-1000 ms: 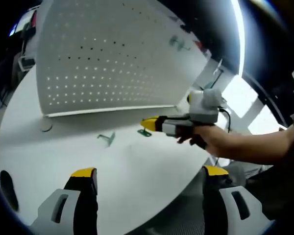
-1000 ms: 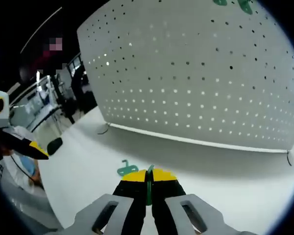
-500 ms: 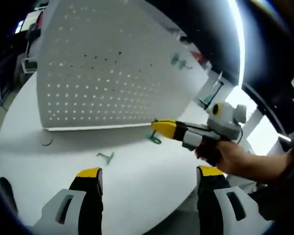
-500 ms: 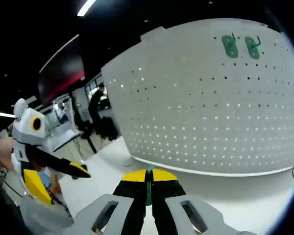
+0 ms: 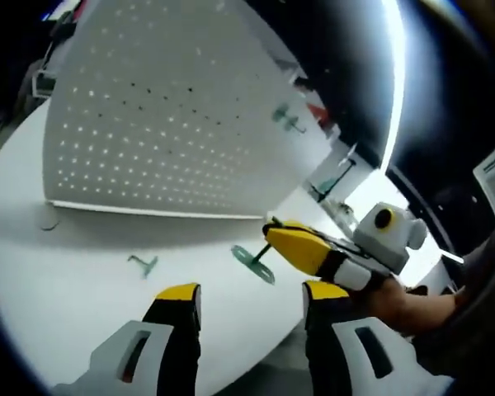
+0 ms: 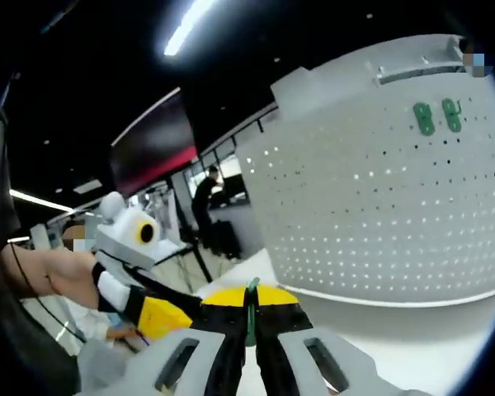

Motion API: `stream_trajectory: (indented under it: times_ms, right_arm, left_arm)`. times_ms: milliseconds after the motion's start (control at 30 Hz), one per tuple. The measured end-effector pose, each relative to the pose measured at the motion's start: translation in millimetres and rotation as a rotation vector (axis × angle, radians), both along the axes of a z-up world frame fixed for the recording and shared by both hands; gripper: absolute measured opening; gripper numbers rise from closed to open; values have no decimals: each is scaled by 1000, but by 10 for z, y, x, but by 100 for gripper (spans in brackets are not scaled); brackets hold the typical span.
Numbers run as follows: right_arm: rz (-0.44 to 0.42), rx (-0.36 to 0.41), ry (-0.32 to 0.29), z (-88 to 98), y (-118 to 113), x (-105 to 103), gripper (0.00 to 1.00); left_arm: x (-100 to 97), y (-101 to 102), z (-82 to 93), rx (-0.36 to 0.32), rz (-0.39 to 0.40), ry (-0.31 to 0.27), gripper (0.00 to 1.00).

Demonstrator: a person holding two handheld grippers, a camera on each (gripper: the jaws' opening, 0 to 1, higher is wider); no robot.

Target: Insert the hook assembly into the mounting plate slot until the hook locks in place.

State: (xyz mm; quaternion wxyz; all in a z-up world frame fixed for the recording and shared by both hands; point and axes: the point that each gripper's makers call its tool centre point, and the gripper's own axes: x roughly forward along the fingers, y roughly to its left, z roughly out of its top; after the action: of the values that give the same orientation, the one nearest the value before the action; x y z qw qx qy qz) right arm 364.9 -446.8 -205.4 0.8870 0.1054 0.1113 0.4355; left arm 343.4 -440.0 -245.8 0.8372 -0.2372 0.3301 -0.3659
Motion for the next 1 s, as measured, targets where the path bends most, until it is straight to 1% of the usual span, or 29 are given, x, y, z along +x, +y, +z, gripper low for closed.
stream_trajectory:
  times_ms: [67,100,133,167,233,433,500,533,600,633,733,833,900,1000]
  right_arm:
    - [11,19,-2,20,35,-61,0]
    - [14,26,-8,33,47,-81,0]
    - [17,26,-8,34,60,-99,0]
    - [23,26,-13,45,76,-125,0]
    - [24,35,-21,77,84,-150,0]
    - [35,44,-38,137,118,-200,0]
    - [34,42,-45,145,114,-202,0]
    - [31,44,-45,150,108,-200,0]
    - [31,44,-50,157,107,-206,0]
    - [31,44,-54,163,108,-206,0]
    - [32,39,-69,185,113,-215,0]
    - [39,32,-87,209,111,-258,0]
    - [49,20,-93,208,118,-297,0]
    - [43,-3,-111,204,116,-317,0]
  left_arm:
    - [-9,-6,4,-4,-3,-3,46]
    - [-9,4,22,-10,-2,-14,39]
    - [-4,13,44,-25,1,-17,34]
    - [1,8,90,-65,6,-13,28]
    - [-19,1,117,-98,1,1,23]
    - [-71,-58,116,-111,-20,10,19]
    - [-83,-68,143,-147,-16,21,17]
    - [-83,-74,166,-182,-10,32,15]
    - [-84,-71,190,-208,-3,37,10]
    - [-81,-70,198,-219,2,42,10]
    - [-90,-78,206,-223,-4,44,9]
    - [-113,-69,219,-232,-19,59,6]
    - [-106,-43,216,-222,-13,60,4]
    - [-114,-56,209,-200,-9,57,3]
